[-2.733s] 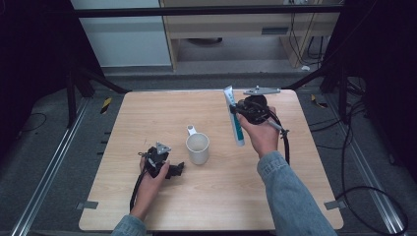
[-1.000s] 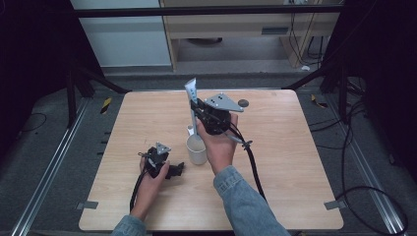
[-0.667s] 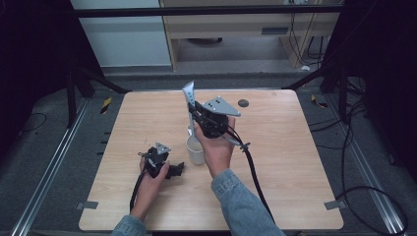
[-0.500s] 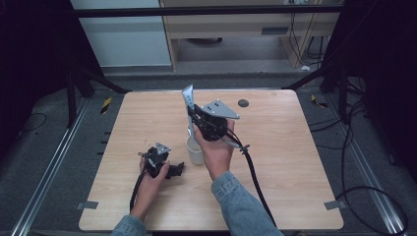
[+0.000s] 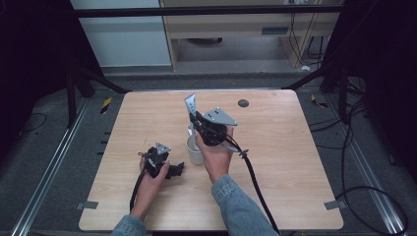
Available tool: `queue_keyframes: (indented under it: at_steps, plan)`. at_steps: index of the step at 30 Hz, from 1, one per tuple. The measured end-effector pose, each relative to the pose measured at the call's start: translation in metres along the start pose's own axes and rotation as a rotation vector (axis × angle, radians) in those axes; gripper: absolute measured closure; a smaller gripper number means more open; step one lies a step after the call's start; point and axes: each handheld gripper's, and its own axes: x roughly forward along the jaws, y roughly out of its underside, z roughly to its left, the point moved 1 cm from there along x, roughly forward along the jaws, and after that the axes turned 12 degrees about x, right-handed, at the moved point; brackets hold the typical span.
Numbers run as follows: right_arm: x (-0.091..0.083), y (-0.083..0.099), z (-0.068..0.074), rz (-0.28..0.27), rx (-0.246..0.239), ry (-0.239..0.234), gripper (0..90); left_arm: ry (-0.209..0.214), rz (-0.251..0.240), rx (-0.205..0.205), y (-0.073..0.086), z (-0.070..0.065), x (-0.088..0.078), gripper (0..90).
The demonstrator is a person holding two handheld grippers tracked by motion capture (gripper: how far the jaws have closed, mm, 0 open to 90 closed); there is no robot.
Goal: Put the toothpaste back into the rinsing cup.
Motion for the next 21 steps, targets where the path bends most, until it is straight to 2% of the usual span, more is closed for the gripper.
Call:
queue_keyframes:
  at_steps: [2,13,21]
  plan:
    - [0.002,0.01,-0.003,0.008,0.0,0.002,79.1,0.001,0.003,0.001,0.0,0.0,0.0,0.0]
    - [0.006,0.041,-0.012,0.044,-0.004,0.027,79.0,0.003,0.004,0.002,0.0,0.0,0.0,0.0]
    - [0.009,0.05,-0.015,0.059,0.001,0.035,78.9,0.004,0.005,0.004,0.0,0.0,0.0,0.0]
